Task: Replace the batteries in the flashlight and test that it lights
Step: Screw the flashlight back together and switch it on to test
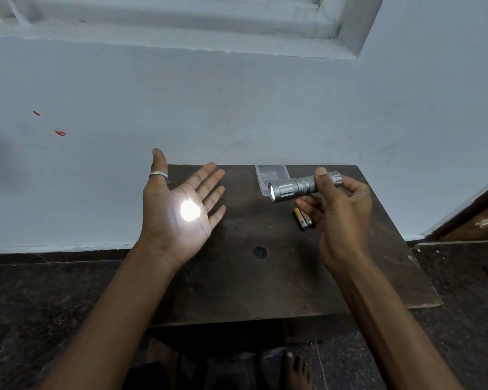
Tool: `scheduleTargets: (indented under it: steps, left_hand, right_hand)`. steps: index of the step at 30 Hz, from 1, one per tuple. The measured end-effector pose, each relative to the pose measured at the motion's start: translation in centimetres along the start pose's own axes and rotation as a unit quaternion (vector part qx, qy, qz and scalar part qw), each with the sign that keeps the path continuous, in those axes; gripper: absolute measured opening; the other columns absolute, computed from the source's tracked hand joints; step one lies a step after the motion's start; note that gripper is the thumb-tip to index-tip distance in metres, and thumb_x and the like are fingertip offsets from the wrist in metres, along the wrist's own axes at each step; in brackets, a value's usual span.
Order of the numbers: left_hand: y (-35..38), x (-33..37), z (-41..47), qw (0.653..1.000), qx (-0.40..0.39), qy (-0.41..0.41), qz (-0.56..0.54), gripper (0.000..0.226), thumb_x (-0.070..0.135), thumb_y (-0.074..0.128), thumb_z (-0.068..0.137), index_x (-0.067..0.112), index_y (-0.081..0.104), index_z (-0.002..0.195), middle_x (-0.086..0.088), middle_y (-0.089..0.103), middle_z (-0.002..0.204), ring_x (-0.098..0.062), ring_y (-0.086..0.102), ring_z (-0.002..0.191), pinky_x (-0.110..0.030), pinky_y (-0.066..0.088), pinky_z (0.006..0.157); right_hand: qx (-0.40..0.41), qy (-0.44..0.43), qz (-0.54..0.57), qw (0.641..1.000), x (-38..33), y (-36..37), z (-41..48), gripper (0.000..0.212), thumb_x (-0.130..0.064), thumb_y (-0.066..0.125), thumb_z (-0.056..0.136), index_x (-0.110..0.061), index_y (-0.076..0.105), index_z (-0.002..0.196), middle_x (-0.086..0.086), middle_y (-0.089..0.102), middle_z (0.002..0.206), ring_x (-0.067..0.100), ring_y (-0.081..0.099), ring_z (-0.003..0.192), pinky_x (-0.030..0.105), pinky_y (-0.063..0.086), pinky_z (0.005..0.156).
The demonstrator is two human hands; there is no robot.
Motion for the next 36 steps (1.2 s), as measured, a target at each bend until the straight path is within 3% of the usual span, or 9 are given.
scheduleTargets:
  steps: [4, 11, 15, 20, 25, 36]
  left_hand:
    - [0.3, 0.5, -0.2, 0.999, -0.036, 0.003, -0.026, 0.098, 0.085, 0.042, 0.077, 0.014, 0.05, 0.144, -0.006, 0.048, 0.151, -0.025, 0.027, 0.148, -0.053, 0.014, 0.121]
    - [0.3, 1.0, -0.5, 0.998, -0.057, 0.01, -0.012, 0.098, 0.086, 0.041, 0.076, 0.016, 0.05, 0.144, -0.006, 0.045, 0.154, -0.024, 0.023, 0.149, -0.054, 0.012, 0.121]
    - [0.4, 1.0, -0.5, 0.999, -0.045, 0.011, -0.004, 0.097, 0.086, 0.041, 0.076, 0.017, 0.051, 0.144, -0.005, 0.045, 0.154, -0.024, 0.024, 0.149, -0.053, 0.012, 0.121]
    - [0.7, 0.7, -0.4, 0.999, -0.037, 0.01, 0.004, 0.096, 0.085, 0.039, 0.077, 0.018, 0.05, 0.144, -0.005, 0.045, 0.154, -0.024, 0.024, 0.149, -0.053, 0.011, 0.121]
    - [0.6, 0.6, -0.5, 0.999, -0.038, 0.015, 0.032, 0.097, 0.088, 0.035, 0.077, 0.021, 0.049, 0.145, -0.001, 0.044, 0.155, -0.021, 0.025, 0.149, -0.051, 0.013, 0.122]
    - [0.5, 0.9, -0.6, 0.998, -0.033, 0.025, 0.041, 0.097, 0.088, 0.033, 0.078, 0.021, 0.047, 0.146, 0.0, 0.042, 0.156, -0.019, 0.025, 0.149, -0.05, 0.013, 0.122]
  right_hand:
    - [0.007, -0.002, 0.006, 1.0, 0.0, -0.6, 0.2, 0.05, -0.02, 0.071, 0.094, 0.0, 0.042, 0.129, 0.008, 0.064, 0.078, 0.012, 0.063, 0.053, 0.027, 0.059, 0.058]
    - [0.01, -0.011, 0.012, 1.0, -0.5, -0.8, 0.4, 0.035, -0.02, 0.069, 0.095, -0.009, 0.043, 0.115, 0.007, 0.064, 0.079, 0.011, 0.063, 0.052, 0.026, 0.058, 0.056]
    - [0.017, -0.034, -0.001, 0.999, -1.0, -0.7, 0.1, 0.03, -0.018, 0.068, 0.096, -0.013, 0.04, 0.107, 0.005, 0.063, 0.085, 0.011, 0.067, 0.057, 0.027, 0.06, 0.059]
    - [-0.008, -0.068, -0.03, 0.997, -1.4, 0.4, -0.8, 0.026, -0.018, 0.068, 0.096, -0.019, 0.042, 0.101, -0.006, 0.071, 0.073, 0.016, 0.072, 0.068, 0.029, 0.06, 0.064]
    - [-0.015, -0.081, -0.033, 0.996, -1.4, 1.1, -1.4, 0.025, -0.018, 0.068, 0.096, -0.016, 0.044, 0.102, 0.01, 0.068, 0.086, 0.026, 0.072, 0.077, 0.03, 0.061, 0.065]
    - [-0.013, -0.058, -0.004, 0.998, -1.1, 1.7, -1.6, 0.03, -0.016, 0.067, 0.097, -0.009, 0.041, 0.111, 0.012, 0.067, 0.091, 0.022, 0.07, 0.08, 0.025, 0.059, 0.064]
Point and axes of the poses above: each hand's wrist, its own z-axis towards the middle knuckle, its own y-axis out of the palm, x = y × z, the point moved 9 cm from there along z, towards the middle knuckle
